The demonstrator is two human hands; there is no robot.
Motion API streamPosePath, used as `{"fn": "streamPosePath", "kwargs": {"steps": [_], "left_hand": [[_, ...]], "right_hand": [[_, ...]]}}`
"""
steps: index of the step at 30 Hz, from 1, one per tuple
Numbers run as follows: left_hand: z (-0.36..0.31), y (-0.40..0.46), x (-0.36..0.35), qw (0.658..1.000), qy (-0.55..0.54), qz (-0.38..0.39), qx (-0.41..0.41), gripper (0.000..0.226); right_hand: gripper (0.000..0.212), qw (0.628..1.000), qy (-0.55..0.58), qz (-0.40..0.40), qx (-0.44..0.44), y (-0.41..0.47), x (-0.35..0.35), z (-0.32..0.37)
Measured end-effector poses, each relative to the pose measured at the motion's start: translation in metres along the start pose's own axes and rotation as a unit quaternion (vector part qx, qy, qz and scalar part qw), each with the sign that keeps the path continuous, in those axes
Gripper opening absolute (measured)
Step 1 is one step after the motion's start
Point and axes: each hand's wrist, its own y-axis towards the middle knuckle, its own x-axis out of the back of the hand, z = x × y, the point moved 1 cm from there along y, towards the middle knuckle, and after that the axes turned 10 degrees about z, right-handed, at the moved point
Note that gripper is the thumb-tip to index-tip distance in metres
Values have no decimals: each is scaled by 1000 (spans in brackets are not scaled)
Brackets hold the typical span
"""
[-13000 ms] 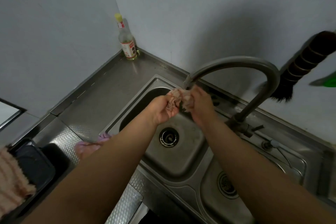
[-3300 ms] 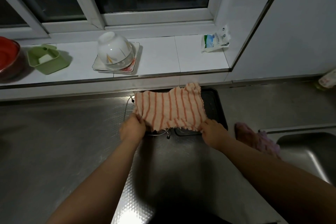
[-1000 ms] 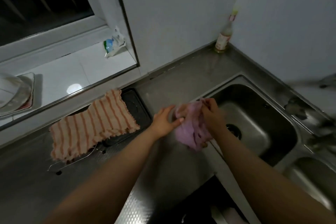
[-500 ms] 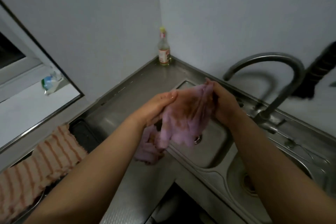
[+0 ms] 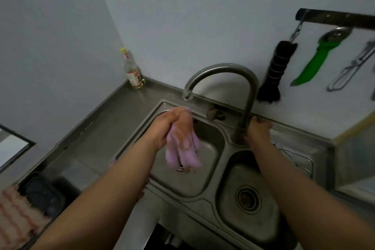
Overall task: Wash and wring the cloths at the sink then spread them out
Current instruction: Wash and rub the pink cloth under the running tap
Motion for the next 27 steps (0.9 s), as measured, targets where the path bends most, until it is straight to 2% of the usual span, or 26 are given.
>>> {"fn": "streamPosePath", "kwargs": {"steps": [2,5,11,13,15,18,21,27], "left_hand": [[2,9,-2,999,-28,-19,12,34],[1,20,-5,999,-40,-9,13,33],[5,40,-2,998,-61,15,15,38],[6,43,1,998,-60,16,17,39],[8,46,3,998,-52,21,19,38],[12,47,5,998,-51,22,31,36],[11,47,4,998,-41,7,39,34],[11,50,1,998,-45,29,16,36]], "right_hand": [[49,997,-66,-38,-8,13,10,3],[57,990,-131,-37,-25,31,13,3],[38,944,-326,45,-24,58,19,-17],[35,925,-373,60,24,60,23,-25],[36,914,-397,64,55,61,26,-30],[36,917,-394,44,45,67,30,-36],[31,903,-423,45,62,65,30,-30],[33,896,-437,36,73,65,32,-27]]}}
